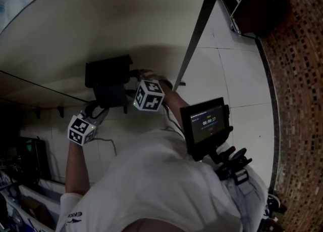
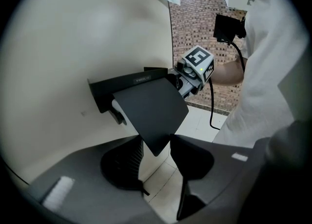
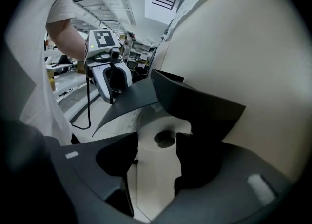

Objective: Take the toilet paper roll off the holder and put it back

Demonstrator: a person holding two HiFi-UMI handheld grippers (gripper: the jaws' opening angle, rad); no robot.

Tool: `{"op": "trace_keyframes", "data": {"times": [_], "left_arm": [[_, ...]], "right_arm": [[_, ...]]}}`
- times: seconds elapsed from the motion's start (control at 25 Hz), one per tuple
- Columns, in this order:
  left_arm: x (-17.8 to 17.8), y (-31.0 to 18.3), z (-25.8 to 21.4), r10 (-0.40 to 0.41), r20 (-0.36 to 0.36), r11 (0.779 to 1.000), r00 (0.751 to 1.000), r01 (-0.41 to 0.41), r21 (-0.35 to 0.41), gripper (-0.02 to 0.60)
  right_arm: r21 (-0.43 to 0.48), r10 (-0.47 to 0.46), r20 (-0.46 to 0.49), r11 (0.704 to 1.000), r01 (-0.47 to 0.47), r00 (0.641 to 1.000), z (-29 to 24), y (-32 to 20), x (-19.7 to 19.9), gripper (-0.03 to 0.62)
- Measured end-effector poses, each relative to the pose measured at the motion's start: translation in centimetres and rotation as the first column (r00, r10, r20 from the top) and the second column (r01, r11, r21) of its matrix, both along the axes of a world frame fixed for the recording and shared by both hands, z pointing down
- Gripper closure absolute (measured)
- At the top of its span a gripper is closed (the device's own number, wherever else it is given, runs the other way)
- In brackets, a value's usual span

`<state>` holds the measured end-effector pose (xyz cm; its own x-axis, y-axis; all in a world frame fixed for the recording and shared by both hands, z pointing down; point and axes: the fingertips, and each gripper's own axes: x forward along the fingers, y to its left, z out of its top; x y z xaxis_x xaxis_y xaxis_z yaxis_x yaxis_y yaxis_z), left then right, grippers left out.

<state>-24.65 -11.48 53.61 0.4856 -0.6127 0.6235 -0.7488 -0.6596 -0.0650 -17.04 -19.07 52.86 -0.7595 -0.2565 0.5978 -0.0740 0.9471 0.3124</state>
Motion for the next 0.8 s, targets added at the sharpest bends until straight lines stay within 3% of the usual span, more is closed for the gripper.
{"op": "trace_keyframes", "data": {"times": [0.8], "left_arm": [[-0.4,-0.4,0.1,0.012,0.005,1.0,1.0,-0.012,-0.013,0.407]], "right_arm": [[-0.028,-0.006,0.027,1.0,0.007,1.0,0.8,-0.5,-1.4,0.319]]}}
